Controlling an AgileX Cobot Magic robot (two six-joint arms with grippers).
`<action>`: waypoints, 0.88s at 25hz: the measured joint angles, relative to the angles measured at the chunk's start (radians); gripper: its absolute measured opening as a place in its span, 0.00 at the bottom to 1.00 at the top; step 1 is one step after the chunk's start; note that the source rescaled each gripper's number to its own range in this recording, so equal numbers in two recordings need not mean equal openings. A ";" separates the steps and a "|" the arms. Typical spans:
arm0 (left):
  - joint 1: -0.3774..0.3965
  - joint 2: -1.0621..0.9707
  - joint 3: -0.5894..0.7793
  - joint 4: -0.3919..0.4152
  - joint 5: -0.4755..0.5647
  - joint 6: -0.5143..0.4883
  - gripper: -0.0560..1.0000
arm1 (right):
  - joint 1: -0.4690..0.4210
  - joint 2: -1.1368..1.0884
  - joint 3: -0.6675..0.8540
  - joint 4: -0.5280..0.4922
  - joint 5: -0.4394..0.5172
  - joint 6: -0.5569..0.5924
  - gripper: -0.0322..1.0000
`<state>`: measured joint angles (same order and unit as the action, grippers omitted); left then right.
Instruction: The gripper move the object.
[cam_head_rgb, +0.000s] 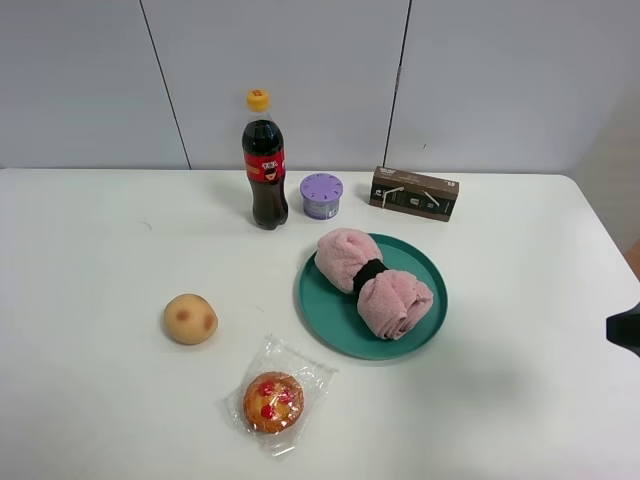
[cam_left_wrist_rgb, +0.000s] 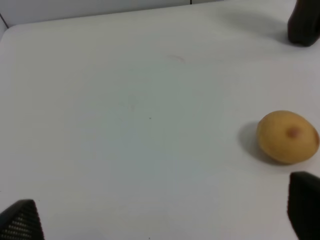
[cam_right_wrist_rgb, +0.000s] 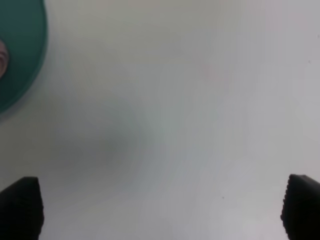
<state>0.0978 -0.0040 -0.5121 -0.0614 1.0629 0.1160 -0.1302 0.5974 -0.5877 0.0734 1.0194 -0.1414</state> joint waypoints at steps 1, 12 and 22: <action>0.000 0.000 0.000 0.000 0.000 0.000 1.00 | 0.019 -0.015 0.000 0.000 0.007 0.000 0.91; 0.000 0.000 0.000 0.000 0.000 0.000 1.00 | 0.055 -0.156 0.062 -0.004 0.023 0.002 0.91; 0.000 0.000 0.000 -0.001 0.000 0.000 1.00 | 0.055 -0.312 0.093 0.000 0.043 0.027 0.91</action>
<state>0.0978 -0.0040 -0.5121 -0.0623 1.0629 0.1160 -0.0752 0.2854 -0.4944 0.0738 1.0624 -0.1144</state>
